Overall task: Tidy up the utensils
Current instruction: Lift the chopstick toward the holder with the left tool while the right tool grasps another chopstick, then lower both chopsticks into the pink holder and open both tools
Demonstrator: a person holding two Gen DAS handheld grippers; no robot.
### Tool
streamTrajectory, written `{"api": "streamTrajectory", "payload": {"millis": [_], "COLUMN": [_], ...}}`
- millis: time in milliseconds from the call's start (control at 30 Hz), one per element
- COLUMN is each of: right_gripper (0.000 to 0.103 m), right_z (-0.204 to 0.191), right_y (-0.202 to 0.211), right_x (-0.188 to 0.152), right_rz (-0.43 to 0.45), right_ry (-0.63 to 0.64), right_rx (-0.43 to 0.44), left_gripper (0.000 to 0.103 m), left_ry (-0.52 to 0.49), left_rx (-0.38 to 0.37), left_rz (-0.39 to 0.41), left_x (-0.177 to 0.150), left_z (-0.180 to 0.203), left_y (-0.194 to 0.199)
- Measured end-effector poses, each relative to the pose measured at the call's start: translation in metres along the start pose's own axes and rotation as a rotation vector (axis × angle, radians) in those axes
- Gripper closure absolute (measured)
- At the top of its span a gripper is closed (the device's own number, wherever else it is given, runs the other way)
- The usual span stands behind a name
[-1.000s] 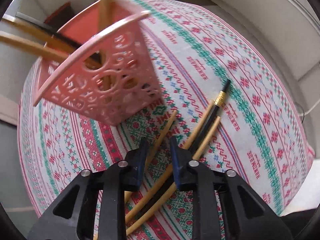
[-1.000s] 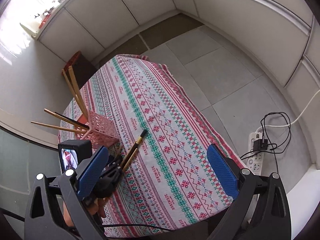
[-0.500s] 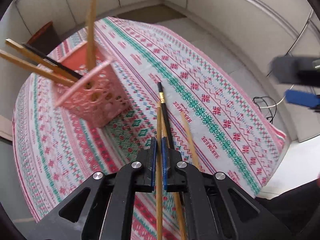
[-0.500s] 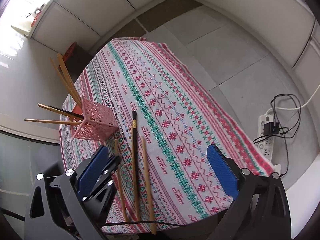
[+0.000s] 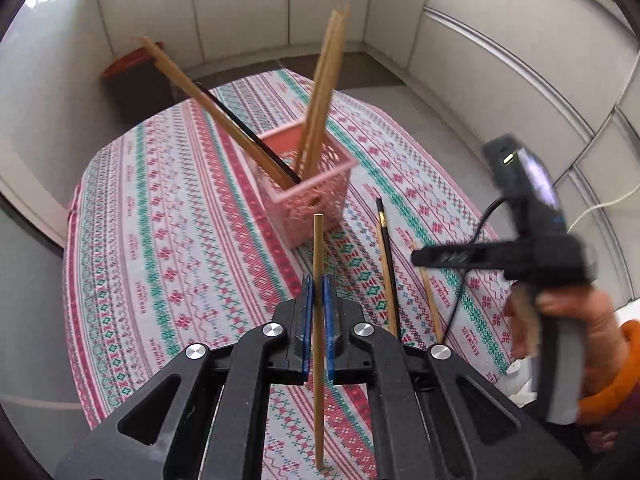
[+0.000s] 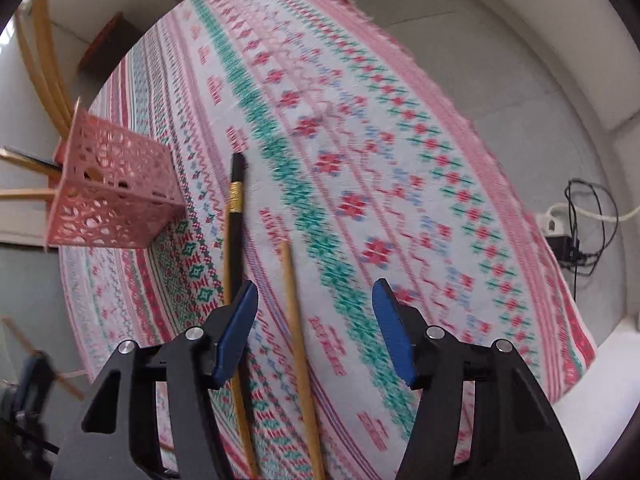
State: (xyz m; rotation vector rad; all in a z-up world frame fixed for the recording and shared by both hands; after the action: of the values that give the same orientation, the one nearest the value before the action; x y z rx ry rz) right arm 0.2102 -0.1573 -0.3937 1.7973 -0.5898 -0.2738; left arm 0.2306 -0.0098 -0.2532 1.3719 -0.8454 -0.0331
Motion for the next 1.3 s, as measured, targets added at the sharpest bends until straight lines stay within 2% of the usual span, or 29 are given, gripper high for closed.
{"api": "streamTrajectory", "payload": {"millis": [33, 67, 100, 167, 333, 700, 833, 1067, 1200, 1300], "right_gripper": [0.054, 0.072, 0.08, 0.097, 0.098, 0.098, 0.098, 0.098, 0.098, 0.098], "right_z": [-0.002, -0.004, -0.005, -0.004, 0.006, -0.027, -0.035, -0.053, -0.068, -0.078], "right_y": [-0.001, -0.001, -0.003, -0.003, 0.019, 0.198, 0.258, 0.351, 0.377, 0.382], "right_x": [0.001, 0.002, 0.002, 0.004, 0.004, -0.011, -0.003, 0.014, 0.021, 0.027], "right_rz": [0.035, 0.055, 0.07, 0.088, 0.098, 0.407, 0.51, 0.682, 0.754, 0.769], "right_ry": [0.04, 0.065, 0.082, 0.075, 0.034, 0.172, 0.186, 0.157, 0.172, 0.178], "right_rx": [-0.057, -0.086, -0.112, -0.11, -0.011, 0.208, 0.274, 0.447, 0.486, 0.514], "left_gripper": [0.098, 0.098, 0.098, 0.098, 0.098, 0.098, 0.098, 0.098, 0.099, 0.099], "left_ry": [0.006, 0.01, 0.012, 0.019, 0.039, 0.09, 0.118, 0.172, 0.206, 0.227], "left_rx": [0.002, 0.007, 0.01, 0.014, 0.016, 0.027, 0.029, 0.05, 0.079, 0.101], "left_rz": [0.008, 0.016, 0.022, 0.042, 0.108, 0.29, 0.353, 0.491, 0.572, 0.593], "left_x": [0.001, 0.002, 0.001, 0.003, 0.011, 0.036, 0.052, 0.081, 0.101, 0.115], "left_z": [-0.003, -0.005, -0.006, -0.01, -0.017, -0.03, -0.036, -0.045, -0.048, -0.051], "left_y": [0.003, 0.005, 0.008, 0.015, 0.04, 0.117, 0.145, 0.191, 0.207, 0.203]}}
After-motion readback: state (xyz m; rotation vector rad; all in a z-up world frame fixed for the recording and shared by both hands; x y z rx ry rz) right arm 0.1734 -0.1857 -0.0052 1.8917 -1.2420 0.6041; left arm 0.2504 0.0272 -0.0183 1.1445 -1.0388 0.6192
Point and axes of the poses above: each gripper's, at about its wrist camera, not at the fingertips, and y roughly against the way its jaws point, z to its right, x to its top, the point moved 10 cm from there along -y, roughly the way its jaws point, and after that the axes turned 9 degrees about -y, right-handed, at the moved point
